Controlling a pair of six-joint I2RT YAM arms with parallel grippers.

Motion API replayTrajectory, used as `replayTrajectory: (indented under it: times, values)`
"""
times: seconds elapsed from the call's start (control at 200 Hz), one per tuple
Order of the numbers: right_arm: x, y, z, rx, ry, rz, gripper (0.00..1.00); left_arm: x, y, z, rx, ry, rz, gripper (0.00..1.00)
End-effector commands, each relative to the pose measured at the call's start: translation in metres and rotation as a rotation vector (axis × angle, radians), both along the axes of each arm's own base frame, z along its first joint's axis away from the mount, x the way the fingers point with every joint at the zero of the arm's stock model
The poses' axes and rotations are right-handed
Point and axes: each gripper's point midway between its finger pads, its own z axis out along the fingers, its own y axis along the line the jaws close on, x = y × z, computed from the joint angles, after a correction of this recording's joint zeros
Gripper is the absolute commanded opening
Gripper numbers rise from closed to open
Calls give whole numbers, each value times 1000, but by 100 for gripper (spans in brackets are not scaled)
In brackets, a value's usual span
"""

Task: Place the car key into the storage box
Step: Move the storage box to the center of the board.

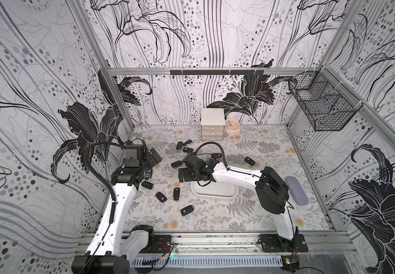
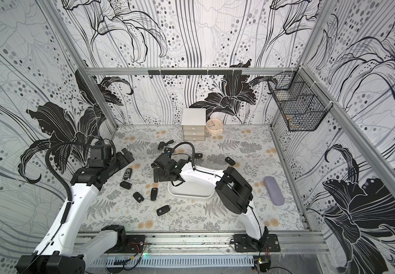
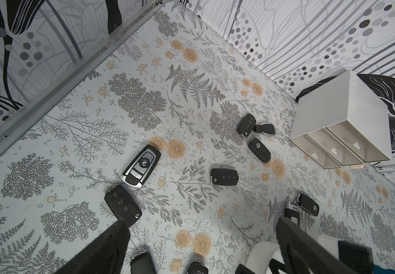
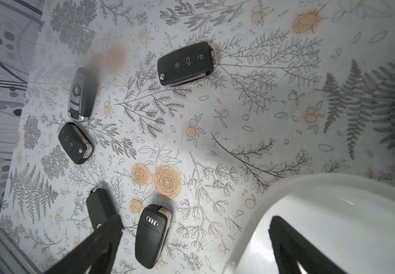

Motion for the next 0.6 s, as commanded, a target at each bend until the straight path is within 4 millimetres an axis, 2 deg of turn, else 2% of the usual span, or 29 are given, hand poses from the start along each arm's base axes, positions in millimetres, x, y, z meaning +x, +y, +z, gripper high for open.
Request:
replayTrajectory:
  times: [0.0, 0.145, 0.265, 0.356, 0.376, 0.421, 0.431, 0.596]
  values:
    - [-2, -24, 14, -76, -46, -3, 100, 2, -5, 13, 1, -34, -25, 99]
    - [-5, -60, 27, -137, -76, -41, 100, 8, -15, 12, -20, -38, -66, 100]
    - [-7, -104, 32, -176, -80, -111, 99, 13, -28, 8, -42, -33, -112, 100]
    - [-9, -136, 34, -175, -60, -165, 96, 18, -38, 2, -68, -26, -136, 100]
    - [-9, -141, 34, -178, -58, -173, 92, 18, -40, 1, -73, -24, -141, 100]
    - [-11, -155, 30, -204, -48, -191, 90, 21, -44, -2, -83, -19, -151, 100]
    - [-11, -158, 37, -191, -58, -197, 89, 21, -45, -3, -83, -16, -153, 99]
    - [-20, -188, 39, -202, -54, -232, 83, 27, -61, -16, -89, 27, -181, 99]
